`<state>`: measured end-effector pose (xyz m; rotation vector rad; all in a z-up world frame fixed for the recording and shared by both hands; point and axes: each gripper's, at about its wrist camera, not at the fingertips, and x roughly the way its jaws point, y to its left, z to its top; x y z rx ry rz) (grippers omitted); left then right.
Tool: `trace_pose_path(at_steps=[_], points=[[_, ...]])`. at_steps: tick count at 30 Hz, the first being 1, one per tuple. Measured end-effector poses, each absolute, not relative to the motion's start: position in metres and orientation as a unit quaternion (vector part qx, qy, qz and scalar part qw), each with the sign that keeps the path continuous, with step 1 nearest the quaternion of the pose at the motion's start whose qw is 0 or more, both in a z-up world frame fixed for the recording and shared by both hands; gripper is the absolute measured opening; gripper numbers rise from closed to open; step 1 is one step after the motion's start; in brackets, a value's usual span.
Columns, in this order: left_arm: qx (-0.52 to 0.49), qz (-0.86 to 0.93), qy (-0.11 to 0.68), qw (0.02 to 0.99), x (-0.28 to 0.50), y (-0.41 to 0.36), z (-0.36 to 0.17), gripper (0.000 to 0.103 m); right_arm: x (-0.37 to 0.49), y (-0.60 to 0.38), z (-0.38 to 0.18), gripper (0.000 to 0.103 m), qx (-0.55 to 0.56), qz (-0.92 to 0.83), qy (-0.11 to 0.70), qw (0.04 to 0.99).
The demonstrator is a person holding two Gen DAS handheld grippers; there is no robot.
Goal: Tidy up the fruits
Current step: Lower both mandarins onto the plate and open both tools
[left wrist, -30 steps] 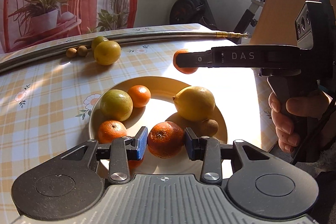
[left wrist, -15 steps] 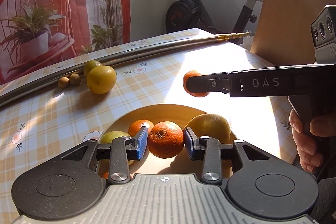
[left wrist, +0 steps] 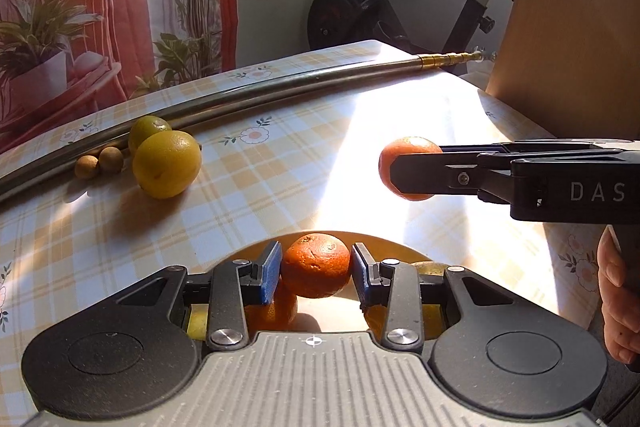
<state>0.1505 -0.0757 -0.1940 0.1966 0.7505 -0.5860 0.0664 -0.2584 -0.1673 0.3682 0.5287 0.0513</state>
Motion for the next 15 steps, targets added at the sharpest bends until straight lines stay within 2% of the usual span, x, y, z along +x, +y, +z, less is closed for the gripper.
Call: trace_pose_path(at_steps=[10,15], points=[[0.086,-0.282,0.373,0.879,0.158,-0.077,-0.197,0.041,0.069,-0.261,-0.171,0.034,0.185,0.022,0.264,0.946],[0.051,-0.275,0.365,0.888,0.152,-0.062,-0.183,0.041,0.068,-0.261,-0.172,0.034,0.184,0.023,0.262,0.947]])
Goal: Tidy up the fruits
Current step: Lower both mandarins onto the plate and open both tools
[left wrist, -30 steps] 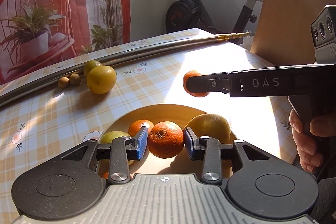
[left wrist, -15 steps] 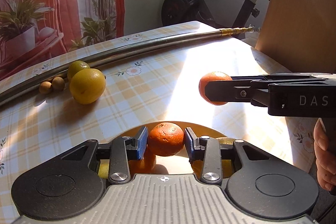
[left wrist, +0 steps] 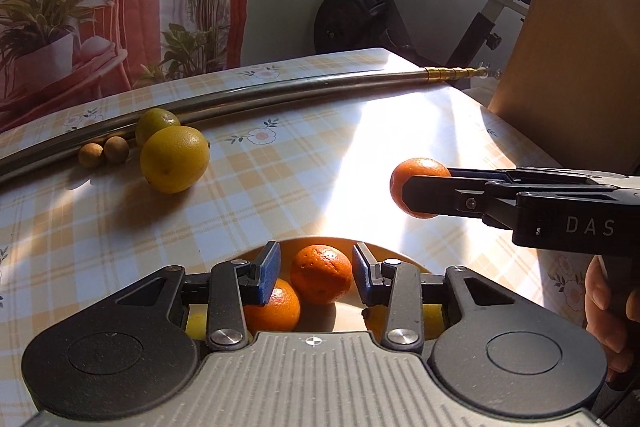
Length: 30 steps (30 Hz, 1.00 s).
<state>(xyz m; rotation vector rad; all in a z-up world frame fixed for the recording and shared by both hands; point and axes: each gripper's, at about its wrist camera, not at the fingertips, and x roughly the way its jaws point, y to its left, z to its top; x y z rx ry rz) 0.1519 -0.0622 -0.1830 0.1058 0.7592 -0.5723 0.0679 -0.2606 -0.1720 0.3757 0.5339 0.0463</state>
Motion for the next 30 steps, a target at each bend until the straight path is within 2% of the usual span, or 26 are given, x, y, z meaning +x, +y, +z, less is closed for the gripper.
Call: trace_pose_path(at_steps=[3,6,17,19,30], points=[[0.023,-0.256,0.352,0.900,0.145,-0.046,-0.170,0.044,0.068,-0.257,-0.171,0.034,0.185,0.028,0.263,0.947],[0.011,-0.216,0.339,0.916,0.134,-0.026,-0.158,0.055,0.068,-0.249,-0.170,0.034,0.182,0.040,0.265,0.946],[-0.006,-0.093,0.313,0.945,0.095,0.021,-0.143,0.059,0.075,-0.185,-0.176,0.034,0.133,0.109,0.308,0.936],[-0.012,-0.084,0.314,0.946,0.090,0.025,-0.144,0.062,0.076,-0.178,-0.178,0.034,0.125,0.114,0.316,0.934],[-0.052,-0.066,0.316,0.945,0.079,0.042,-0.153,0.062,0.078,-0.151,-0.185,0.034,0.057,0.112,0.337,0.933]])
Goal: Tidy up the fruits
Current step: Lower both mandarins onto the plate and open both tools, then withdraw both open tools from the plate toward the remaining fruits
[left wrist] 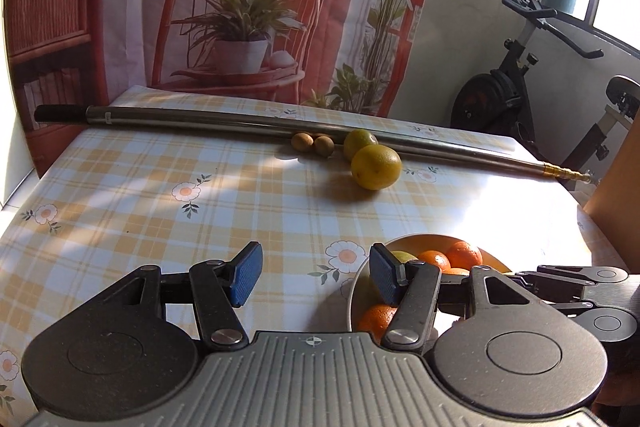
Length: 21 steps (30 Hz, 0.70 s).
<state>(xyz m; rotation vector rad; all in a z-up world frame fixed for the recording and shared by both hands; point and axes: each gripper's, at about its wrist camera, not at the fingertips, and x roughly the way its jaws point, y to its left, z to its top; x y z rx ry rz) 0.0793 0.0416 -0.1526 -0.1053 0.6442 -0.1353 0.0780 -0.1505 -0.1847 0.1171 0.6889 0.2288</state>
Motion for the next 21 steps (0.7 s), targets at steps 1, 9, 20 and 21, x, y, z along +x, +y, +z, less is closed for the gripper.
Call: trace_pose_path(at_steps=[1,9,20,21], points=[[-0.052,-0.067,0.316,0.945,0.079,0.041,-0.153,0.062,0.078,-0.147,-0.185,0.034,0.045,0.112,0.337,0.934],[-0.060,-0.073,0.319,0.943,0.076,0.041,-0.157,0.062,0.083,-0.144,-0.187,0.033,0.009,0.093,0.336,0.937],[-0.063,-0.069,0.325,0.941,0.077,0.040,-0.159,0.062,0.068,-0.167,-0.180,0.033,0.052,0.075,0.307,0.947],[-0.063,-0.070,0.324,0.941,0.077,0.040,-0.159,0.062,0.067,-0.169,-0.179,0.033,0.056,0.071,0.306,0.948]])
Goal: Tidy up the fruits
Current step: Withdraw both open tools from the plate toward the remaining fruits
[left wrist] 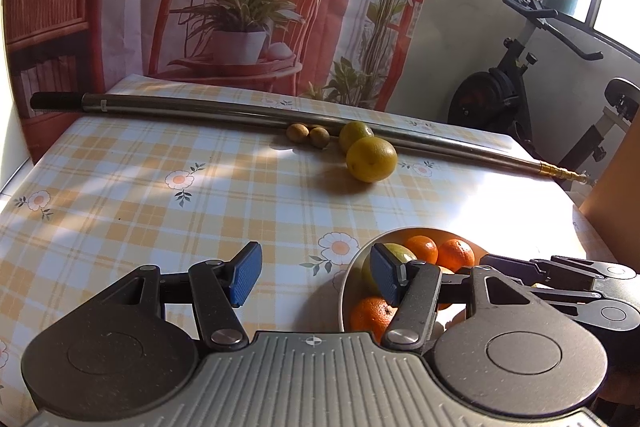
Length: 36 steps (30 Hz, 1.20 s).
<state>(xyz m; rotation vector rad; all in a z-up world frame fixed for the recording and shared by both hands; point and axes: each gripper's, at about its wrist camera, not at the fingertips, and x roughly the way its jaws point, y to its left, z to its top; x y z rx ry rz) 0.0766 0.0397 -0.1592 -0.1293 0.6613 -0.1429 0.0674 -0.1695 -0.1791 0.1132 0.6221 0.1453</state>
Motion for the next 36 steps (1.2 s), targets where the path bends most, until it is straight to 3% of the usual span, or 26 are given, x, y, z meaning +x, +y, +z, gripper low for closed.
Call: trace_pose_path(at_steps=[20,36], points=[[-0.060,-0.079,0.315,0.944,0.076,0.040,-0.153,0.062,0.064,-0.188,-0.167,0.034,0.080,0.044,0.282,0.955],[-0.026,-0.107,0.255,0.961,0.132,0.062,-0.087,0.068,0.122,-0.233,-0.131,0.034,0.121,0.015,0.270,0.955]])
